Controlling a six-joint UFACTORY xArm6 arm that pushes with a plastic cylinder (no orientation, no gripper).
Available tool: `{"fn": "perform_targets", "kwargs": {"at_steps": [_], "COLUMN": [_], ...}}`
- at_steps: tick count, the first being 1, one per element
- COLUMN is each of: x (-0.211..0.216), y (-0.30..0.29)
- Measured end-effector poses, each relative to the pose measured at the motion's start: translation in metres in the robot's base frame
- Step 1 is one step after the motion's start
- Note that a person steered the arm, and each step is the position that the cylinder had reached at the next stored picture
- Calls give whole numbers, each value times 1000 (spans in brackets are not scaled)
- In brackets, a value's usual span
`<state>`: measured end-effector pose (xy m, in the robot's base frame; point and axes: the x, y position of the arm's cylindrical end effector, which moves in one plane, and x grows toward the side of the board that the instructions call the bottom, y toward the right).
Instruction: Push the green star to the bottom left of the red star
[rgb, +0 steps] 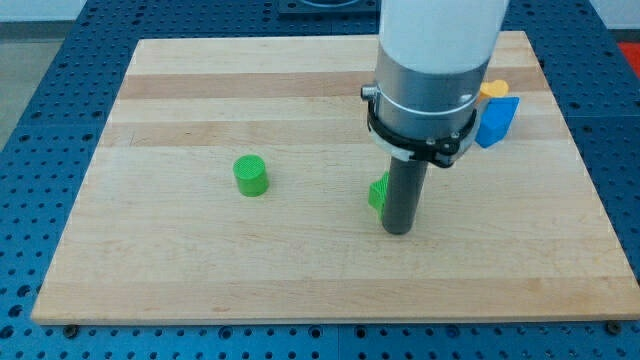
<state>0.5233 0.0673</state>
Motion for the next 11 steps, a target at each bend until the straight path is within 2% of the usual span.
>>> {"fn": "perform_targets", "kwargs": {"at_steps": [2,7,9,11], "x": [-4,-93,-123,-130], "y": [-12,-38,-18,13]}}
